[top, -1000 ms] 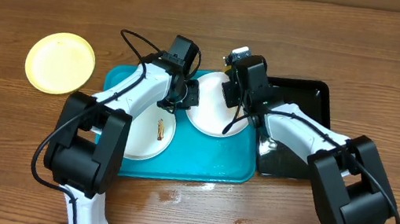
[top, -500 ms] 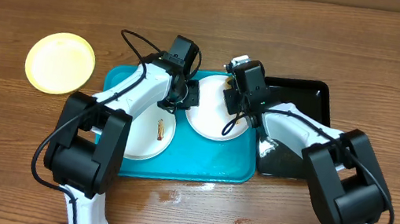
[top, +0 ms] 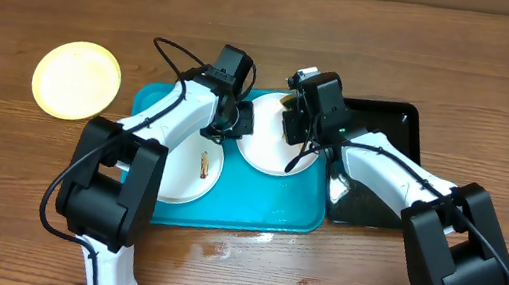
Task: Clean dirty plates on tray and stack at the side
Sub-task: 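Carry the wet sponge with the right gripper onto the right white plate, then scrub the right white plate with the sponge in the right gripper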
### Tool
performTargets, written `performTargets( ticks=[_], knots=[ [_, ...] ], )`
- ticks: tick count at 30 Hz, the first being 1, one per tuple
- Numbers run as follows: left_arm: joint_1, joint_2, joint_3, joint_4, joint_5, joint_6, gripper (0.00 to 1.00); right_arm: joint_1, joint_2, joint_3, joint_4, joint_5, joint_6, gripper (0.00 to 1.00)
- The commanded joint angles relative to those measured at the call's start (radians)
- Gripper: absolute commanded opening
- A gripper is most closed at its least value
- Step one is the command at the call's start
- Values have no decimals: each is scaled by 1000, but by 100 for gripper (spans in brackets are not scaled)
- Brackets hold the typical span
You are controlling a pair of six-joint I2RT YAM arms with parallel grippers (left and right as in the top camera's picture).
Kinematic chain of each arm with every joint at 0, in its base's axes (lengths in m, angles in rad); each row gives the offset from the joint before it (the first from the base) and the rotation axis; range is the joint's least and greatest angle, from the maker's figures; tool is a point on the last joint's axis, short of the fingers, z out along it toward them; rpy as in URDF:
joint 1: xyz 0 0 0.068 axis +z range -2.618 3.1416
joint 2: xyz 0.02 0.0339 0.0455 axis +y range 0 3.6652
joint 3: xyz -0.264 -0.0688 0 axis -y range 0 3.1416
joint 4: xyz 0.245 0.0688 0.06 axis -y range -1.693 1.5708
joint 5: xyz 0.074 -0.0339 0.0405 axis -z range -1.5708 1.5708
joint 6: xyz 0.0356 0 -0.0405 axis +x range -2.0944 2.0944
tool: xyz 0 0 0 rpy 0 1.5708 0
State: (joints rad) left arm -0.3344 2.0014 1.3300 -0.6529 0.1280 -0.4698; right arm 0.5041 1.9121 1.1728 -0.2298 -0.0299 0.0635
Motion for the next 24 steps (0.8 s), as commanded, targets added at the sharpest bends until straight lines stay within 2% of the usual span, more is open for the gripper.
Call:
performTargets(
  ticks=[1, 8, 15, 24],
  knots=[
    [-6, 13, -3, 3, -5, -6, 6, 0, -57, 27, -33, -36, 21, 4],
    [-6, 13, -3, 3, -5, -6, 5, 0, -52, 24, -171, -51, 45, 4],
    [-6, 13, -3, 2, -5, -6, 5, -2, -17, -2, -94, -31, 41, 4],
    [-6, 13, -3, -1, -5, -6, 6, -2, 11, -2, -123, 13, 41, 4]
  ],
)
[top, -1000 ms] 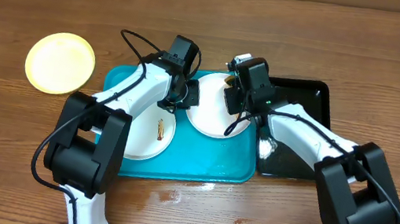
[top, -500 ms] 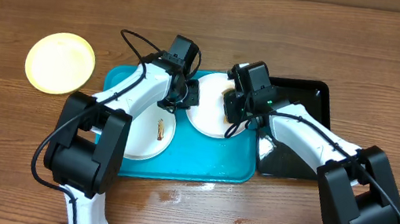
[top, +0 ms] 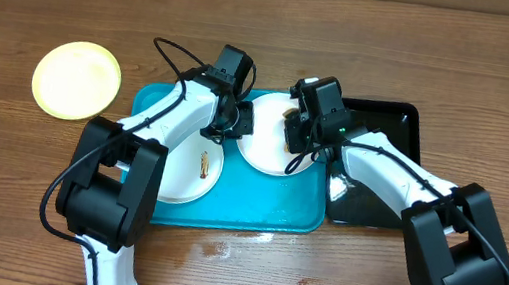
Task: Clean dirty plates on tray and stack at the side
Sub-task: 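Scrub the right white plate with the sponge in the right gripper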
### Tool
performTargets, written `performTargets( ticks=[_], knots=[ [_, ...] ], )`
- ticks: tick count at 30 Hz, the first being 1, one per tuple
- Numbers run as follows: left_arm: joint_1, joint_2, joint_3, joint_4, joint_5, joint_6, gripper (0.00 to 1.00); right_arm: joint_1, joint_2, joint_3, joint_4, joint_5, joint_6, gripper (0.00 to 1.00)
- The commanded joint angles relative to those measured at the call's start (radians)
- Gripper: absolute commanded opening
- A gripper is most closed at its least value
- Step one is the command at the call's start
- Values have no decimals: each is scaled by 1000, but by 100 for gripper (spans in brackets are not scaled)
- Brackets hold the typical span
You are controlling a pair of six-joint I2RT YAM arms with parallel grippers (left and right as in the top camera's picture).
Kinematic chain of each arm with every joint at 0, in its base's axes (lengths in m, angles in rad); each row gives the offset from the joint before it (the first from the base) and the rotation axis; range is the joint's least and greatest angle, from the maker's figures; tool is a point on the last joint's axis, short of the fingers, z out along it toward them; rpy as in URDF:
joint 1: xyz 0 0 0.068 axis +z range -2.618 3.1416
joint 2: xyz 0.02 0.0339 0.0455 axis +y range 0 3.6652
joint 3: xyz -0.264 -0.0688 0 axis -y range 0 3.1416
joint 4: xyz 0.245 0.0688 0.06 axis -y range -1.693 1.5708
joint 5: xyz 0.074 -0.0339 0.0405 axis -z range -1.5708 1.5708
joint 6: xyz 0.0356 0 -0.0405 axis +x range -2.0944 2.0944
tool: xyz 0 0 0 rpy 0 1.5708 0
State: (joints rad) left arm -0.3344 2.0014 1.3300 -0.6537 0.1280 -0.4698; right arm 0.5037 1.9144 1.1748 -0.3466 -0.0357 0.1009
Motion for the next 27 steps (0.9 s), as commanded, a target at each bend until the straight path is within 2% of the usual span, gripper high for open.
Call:
performTargets(
  ticks=[1, 10, 27],
  knots=[
    [-6, 13, -3, 0, -5, -6, 5, -2, 8, -4, -16, 19, 4, 4],
    [-6, 13, -3, 1, -5, -6, 5, -2, 47, -10, -16, 26, -31, 4],
    [-6, 13, -3, 0, -5, -6, 6, -52, 122, -10, 247, 60, -97, 4]
  ],
)
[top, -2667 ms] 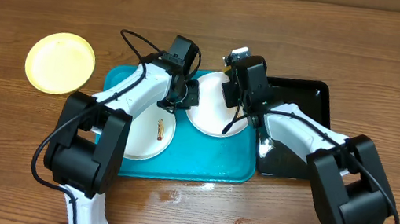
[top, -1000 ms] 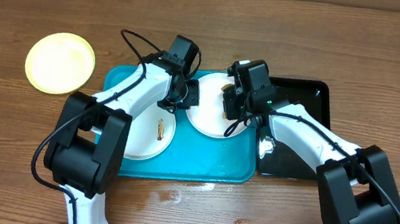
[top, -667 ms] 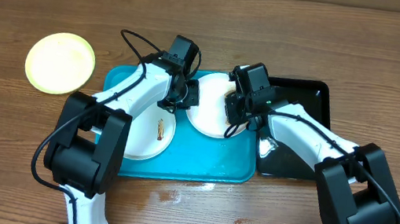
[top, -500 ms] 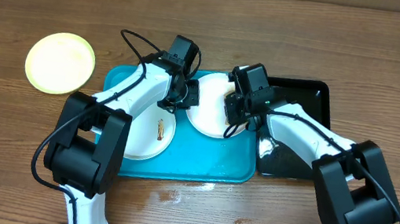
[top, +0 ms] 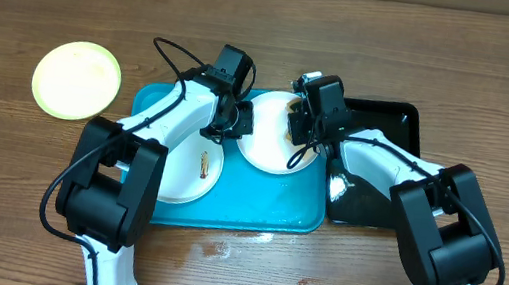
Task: Clean dirty plates on tray and stack at the side
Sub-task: 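Scrub the right white plate with the sponge in the right gripper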
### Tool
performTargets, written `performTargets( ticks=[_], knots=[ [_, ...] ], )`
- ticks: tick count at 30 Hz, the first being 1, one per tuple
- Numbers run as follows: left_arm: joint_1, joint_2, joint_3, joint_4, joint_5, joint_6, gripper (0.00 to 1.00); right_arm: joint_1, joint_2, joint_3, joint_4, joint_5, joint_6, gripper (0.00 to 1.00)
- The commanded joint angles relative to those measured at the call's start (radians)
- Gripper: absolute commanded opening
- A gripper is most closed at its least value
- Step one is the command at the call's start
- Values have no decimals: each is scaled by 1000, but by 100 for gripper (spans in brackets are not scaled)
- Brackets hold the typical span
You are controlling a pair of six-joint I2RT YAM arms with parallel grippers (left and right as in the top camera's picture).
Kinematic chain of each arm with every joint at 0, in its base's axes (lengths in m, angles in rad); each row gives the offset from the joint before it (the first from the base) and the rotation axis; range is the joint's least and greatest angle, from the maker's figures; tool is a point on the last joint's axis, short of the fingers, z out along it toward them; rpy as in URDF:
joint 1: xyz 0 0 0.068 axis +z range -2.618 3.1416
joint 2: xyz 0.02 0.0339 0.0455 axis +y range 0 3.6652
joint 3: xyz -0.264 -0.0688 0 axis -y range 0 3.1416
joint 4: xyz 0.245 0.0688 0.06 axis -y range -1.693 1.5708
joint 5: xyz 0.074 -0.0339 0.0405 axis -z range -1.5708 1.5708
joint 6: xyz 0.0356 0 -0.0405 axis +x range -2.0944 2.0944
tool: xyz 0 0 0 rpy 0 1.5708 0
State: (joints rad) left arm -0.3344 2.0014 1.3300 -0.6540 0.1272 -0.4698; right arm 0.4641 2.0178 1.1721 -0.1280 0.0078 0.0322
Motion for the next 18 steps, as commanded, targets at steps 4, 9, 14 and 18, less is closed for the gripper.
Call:
performTargets(
  ticks=[4, 9, 14, 18],
  knots=[
    [-6, 13, -3, 1, -4, -6, 5, -12, 18, -3, 94, -29, -33, 4],
    [-6, 13, -3, 4, -4, -6, 5, -12, -32, 45, 63, -198, 0, 4],
    [-6, 13, -3, 3, -4, -6, 5, -12, -143, 71, -45, -271, 69, 4],
    [-6, 13, -3, 4, -4, -6, 6, -12, -180, 71, -156, -287, 76, 4]
  ],
)
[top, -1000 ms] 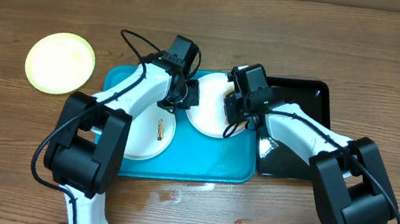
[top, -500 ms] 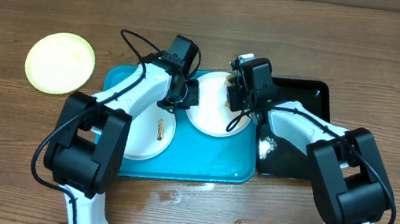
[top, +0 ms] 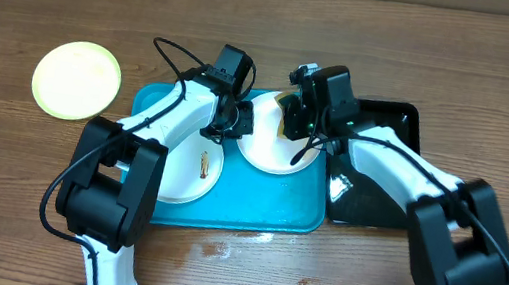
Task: Clean dirty plates on tray and stack at the side
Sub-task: 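Scrub the right white plate with the sponge in the right gripper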
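Observation:
Two white plates lie on the teal tray [top: 254,213]. The left plate [top: 183,177] carries a small orange-brown scrap [top: 203,163]. My left gripper [top: 244,121] sits at the left rim of the right plate [top: 268,153] and appears shut on it. My right gripper [top: 288,119] hovers over that plate's far right edge, fingers closed around a small brownish-olive scrap [top: 286,117]; the wrist hides most of the scrap. A yellow plate [top: 77,81] rests on the table to the left of the tray.
A black tray [top: 380,182] lies against the teal tray's right side, under my right arm. Small wet spots [top: 218,250] mark the wood in front of the teal tray. The wall edge runs along the back of the table.
My right gripper has risen and shifted slightly right and back from the plate's far edge, with the brownish scrap at its tips. The left arm and both plates have not moved.
My left gripper stayed at the right plate's left rim throughout. My right gripper was over that plate's right part, then lower on its surface, then at its far rim by a brown scrap, and now it is raised with the scrap.

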### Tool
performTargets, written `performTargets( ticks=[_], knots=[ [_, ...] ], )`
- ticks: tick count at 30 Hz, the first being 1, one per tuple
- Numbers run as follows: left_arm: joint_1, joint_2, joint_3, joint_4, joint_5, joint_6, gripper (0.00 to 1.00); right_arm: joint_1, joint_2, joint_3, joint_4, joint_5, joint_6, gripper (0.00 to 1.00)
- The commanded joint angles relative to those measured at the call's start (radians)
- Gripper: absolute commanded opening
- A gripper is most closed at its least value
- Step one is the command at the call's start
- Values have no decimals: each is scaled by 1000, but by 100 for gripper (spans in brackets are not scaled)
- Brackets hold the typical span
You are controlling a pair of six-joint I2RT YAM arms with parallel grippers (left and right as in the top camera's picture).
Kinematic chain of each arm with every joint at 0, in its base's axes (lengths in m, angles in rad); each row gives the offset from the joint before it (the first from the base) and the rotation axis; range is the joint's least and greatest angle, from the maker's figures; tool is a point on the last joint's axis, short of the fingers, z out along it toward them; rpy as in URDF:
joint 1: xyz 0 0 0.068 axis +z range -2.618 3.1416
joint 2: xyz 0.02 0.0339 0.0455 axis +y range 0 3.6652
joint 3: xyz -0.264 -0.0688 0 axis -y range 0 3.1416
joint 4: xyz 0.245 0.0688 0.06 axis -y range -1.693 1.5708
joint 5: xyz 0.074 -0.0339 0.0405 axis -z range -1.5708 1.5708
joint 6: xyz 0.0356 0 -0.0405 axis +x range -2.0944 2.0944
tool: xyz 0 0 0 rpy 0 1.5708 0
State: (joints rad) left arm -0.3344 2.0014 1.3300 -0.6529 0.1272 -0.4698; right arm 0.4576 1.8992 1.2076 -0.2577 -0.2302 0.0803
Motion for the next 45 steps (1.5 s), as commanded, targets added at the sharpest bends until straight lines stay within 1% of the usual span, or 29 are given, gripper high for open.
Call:
performTargets(
  ticks=[1, 3, 5, 12, 20, 23, 26, 28, 31, 38, 41, 43, 45],
  knots=[
    [-6, 13, -3, 3, -4, -6, 5, -5, -60, 35, -56, -49, 26, 4],
    [-6, 13, -3, 3, -4, -6, 5, -5, -47, 29, -116, -49, 17, 4],
    [-6, 13, -3, 3, -4, -6, 5, -3, -35, 11, -140, -48, 17, 4],
    [-6, 13, -3, 3, -3, -6, 5, -2, 6, -64, -111, -44, 17, 4],
    [-6, 13, -3, 3, -4, -6, 6, -3, 40, -71, -66, 90, 17, 4],
    [-6, 13, -3, 3, -4, -6, 5, -3, 41, -71, -68, 196, 14, 4],
    [-6, 13, -3, 3, -4, -6, 5, -4, 41, -69, -59, 297, -42, 4],
    [-6, 13, -3, 3, -4, -6, 5, -7, 41, -68, -36, 327, -66, 4],
    [-6, 13, -3, 3, -4, -6, 5, -9, 41, -68, 20, 313, -70, 4],
    [-6, 13, -3, 3, -4, -6, 6, -9, 41, -67, 176, 190, -70, 4],
    [-6, 13, -3, 3, -4, -6, 6, -9, 41, -67, 193, 58, -69, 4],
    [-6, 13, -3, 4, -4, -6, 6, -3, 41, -67, 188, 7, -70, 4],
    [-6, 13, -3, 6, -4, -6, 6, 3, 41, -68, 177, 1, -81, 4]
  ],
)
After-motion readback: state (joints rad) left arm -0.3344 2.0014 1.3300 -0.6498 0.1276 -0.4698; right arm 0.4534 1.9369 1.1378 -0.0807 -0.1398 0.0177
